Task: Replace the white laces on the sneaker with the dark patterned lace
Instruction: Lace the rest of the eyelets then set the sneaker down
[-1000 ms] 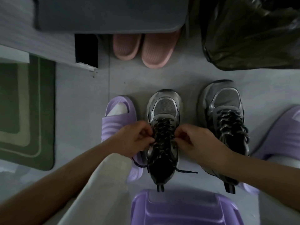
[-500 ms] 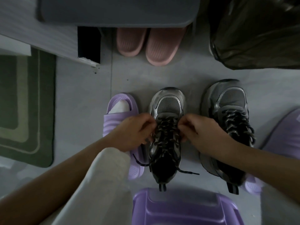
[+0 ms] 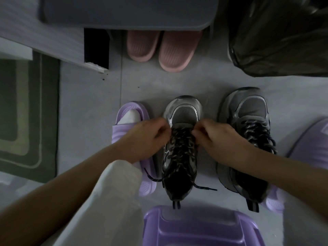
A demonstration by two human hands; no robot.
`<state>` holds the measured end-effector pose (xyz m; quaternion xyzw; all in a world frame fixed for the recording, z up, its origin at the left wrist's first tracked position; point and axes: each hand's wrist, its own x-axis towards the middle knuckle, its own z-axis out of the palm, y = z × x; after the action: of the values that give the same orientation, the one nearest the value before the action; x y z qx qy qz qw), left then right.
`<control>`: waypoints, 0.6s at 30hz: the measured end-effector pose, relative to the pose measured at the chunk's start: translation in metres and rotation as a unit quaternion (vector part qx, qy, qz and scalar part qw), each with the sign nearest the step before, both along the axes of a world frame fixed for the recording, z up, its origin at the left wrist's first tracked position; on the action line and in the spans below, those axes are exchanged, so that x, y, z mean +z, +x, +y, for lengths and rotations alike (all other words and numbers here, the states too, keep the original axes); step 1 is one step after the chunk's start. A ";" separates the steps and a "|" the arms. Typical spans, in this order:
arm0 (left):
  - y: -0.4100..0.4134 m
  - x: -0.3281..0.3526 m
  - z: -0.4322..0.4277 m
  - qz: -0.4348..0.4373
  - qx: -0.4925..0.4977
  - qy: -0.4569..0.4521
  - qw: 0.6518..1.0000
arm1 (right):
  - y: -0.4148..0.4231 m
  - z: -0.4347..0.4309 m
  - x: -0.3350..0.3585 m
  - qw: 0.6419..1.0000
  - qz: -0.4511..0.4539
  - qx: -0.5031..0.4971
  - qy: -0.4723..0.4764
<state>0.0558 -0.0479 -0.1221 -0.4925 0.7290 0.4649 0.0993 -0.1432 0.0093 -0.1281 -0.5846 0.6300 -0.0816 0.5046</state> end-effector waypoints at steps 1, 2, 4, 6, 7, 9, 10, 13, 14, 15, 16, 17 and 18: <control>0.000 -0.001 -0.001 0.006 0.006 0.004 1.000 | -0.001 -0.001 -0.001 1.000 0.002 -0.005 0.001; -0.001 -0.002 -0.001 0.013 0.004 0.006 1.000 | -0.002 -0.001 -0.001 1.000 0.006 0.005 0.000; -0.004 -0.004 0.000 0.018 -0.015 -0.012 1.000 | -0.001 -0.001 -0.001 1.000 0.013 0.027 0.001; -0.007 -0.004 0.000 0.032 -0.048 -0.051 0.997 | 0.000 -0.001 -0.001 0.998 0.030 0.044 -0.018; -0.008 -0.004 0.000 0.038 -0.065 -0.071 0.995 | 0.000 0.000 -0.001 0.997 0.044 0.056 -0.036; -0.011 -0.003 -0.001 0.028 -0.083 -0.101 0.991 | 0.003 -0.001 -0.003 0.994 0.060 0.076 -0.060; -0.012 -0.003 -0.001 0.015 -0.091 -0.113 0.989 | 0.004 -0.001 -0.003 0.993 0.059 0.080 -0.061; -0.016 -0.005 -0.006 -0.004 -0.106 -0.104 0.989 | 0.007 -0.005 -0.006 0.992 0.056 0.093 -0.060; -0.016 -0.005 -0.009 -0.001 -0.102 -0.087 0.991 | 0.007 -0.006 -0.007 0.992 0.058 0.099 -0.061; -0.016 -0.006 -0.012 -0.002 -0.096 -0.069 0.993 | 0.007 -0.006 -0.009 0.992 0.057 0.099 -0.060; -0.014 -0.007 -0.015 -0.006 -0.089 -0.057 0.994 | 0.006 -0.006 -0.010 0.993 0.053 0.090 -0.057; -0.012 -0.008 -0.017 -0.011 -0.075 -0.045 0.996 | 0.005 -0.005 -0.011 0.996 0.045 0.069 -0.045; -0.009 -0.009 -0.017 -0.011 -0.048 -0.027 0.998 | 0.004 -0.003 -0.011 0.998 0.036 0.035 -0.022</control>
<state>0.0467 -0.0645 -0.1312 -0.4651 0.7629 0.4339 0.1161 -0.1394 0.0062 -0.1388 -0.6199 0.6252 -0.0566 0.4708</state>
